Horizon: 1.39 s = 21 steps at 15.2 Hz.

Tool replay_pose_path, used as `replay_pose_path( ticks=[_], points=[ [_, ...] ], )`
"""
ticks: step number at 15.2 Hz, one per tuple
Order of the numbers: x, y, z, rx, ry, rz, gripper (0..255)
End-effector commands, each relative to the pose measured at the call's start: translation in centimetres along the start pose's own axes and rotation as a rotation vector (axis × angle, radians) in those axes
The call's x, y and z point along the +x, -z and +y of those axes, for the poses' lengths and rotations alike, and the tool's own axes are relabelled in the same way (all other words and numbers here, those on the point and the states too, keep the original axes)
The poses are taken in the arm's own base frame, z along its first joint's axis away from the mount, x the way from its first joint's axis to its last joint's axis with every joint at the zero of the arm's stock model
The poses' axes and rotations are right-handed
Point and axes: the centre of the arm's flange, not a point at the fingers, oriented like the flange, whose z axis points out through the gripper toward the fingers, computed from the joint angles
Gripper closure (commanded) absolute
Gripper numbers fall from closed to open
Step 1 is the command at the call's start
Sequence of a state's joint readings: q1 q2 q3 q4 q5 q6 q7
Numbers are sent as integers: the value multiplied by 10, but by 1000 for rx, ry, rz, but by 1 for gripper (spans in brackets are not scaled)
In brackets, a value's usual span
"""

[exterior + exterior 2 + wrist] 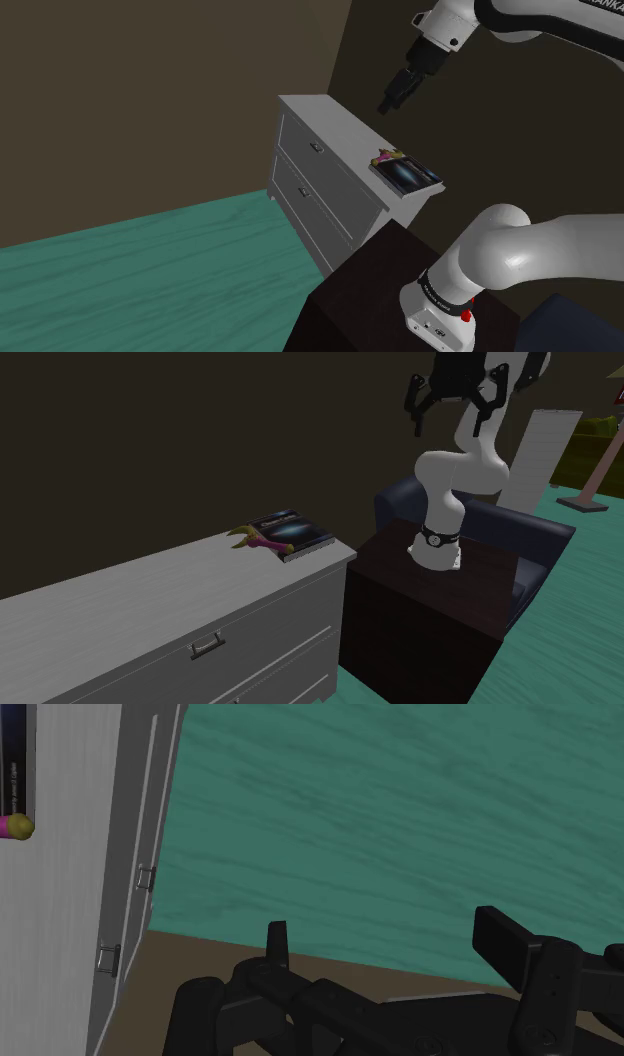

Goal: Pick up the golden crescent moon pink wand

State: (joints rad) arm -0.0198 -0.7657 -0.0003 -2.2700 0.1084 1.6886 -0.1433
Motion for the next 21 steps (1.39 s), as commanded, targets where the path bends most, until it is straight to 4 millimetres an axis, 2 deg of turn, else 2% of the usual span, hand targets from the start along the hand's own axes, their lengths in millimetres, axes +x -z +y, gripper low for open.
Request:
replay_pose_path(
  ticks=[1,11,21],
  points=[
    [0,0,0,0,0,0,0],
    [-18,-61,115,5,105,-28,0],
    [-26,-123,232,10,211,-56,0]
  ],
)
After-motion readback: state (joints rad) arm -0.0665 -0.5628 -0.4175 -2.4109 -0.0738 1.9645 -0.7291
